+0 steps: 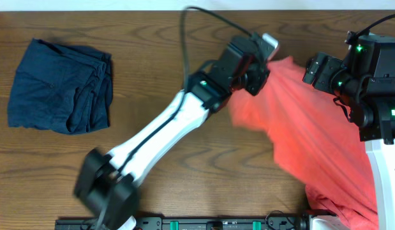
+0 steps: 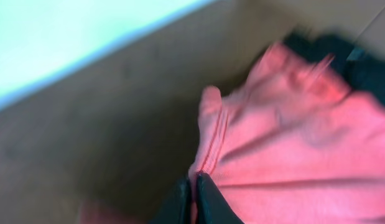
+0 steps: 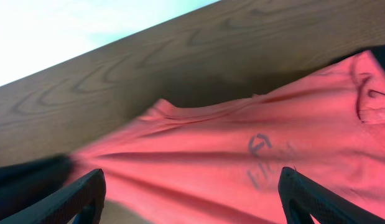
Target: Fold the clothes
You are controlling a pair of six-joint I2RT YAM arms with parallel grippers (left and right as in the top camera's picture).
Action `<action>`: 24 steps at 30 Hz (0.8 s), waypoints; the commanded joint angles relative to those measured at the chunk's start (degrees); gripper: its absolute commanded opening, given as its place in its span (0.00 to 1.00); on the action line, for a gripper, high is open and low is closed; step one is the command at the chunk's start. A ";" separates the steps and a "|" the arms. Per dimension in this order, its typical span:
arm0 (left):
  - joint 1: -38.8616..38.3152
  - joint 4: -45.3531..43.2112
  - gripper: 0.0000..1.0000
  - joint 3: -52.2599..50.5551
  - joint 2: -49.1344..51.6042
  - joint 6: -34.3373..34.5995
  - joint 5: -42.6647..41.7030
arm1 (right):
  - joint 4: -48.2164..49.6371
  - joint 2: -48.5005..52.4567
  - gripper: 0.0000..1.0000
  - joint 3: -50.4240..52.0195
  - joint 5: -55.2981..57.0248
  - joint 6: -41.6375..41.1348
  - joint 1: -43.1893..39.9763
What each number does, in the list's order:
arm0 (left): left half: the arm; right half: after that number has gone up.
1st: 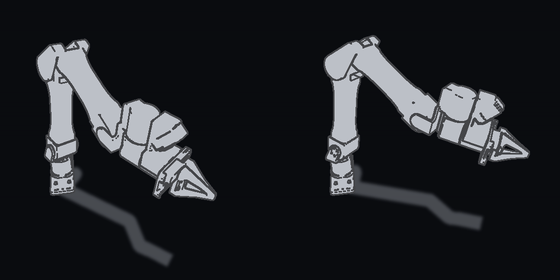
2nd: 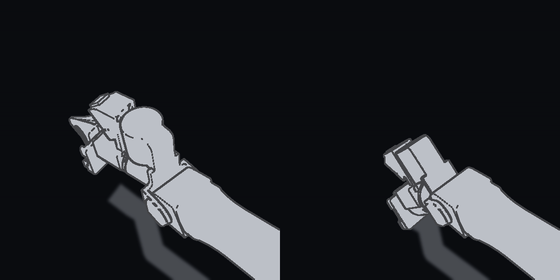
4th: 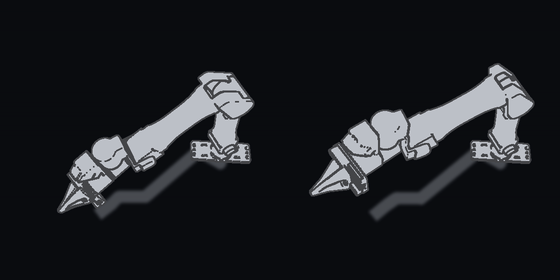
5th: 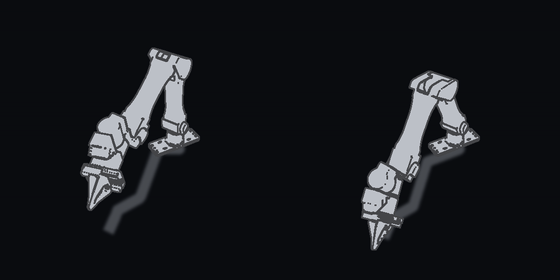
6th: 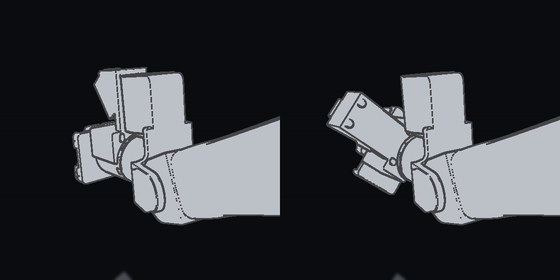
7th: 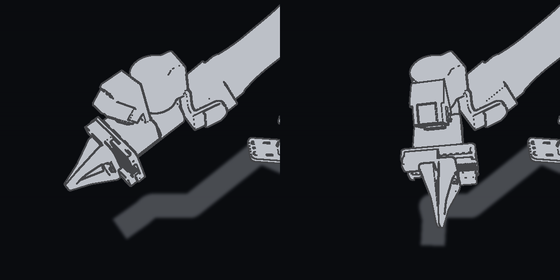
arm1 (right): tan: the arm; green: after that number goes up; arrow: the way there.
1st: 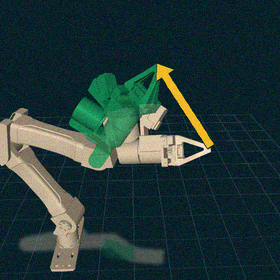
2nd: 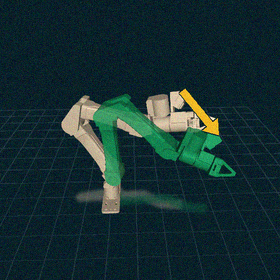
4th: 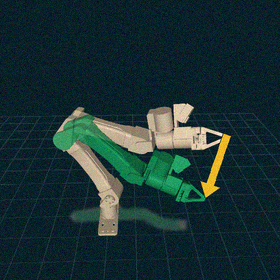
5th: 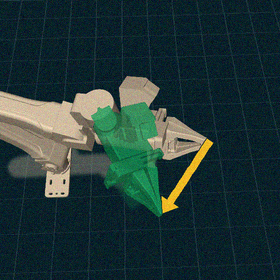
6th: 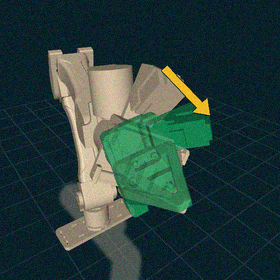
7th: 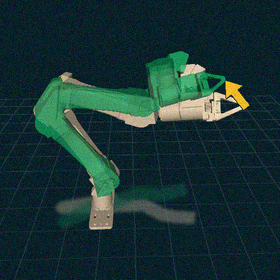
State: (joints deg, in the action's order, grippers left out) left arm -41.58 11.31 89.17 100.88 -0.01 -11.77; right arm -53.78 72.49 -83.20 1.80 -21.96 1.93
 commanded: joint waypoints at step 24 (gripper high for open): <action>17.57 25.57 0.17 0.57 -21.97 -7.65 37.16 | -1.73 4.48 0.94 -0.26 2.27 -0.07 -0.52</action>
State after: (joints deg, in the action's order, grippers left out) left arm -24.69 35.35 89.30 78.52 -7.60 22.96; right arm -54.85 74.35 -83.20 4.47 -21.96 1.93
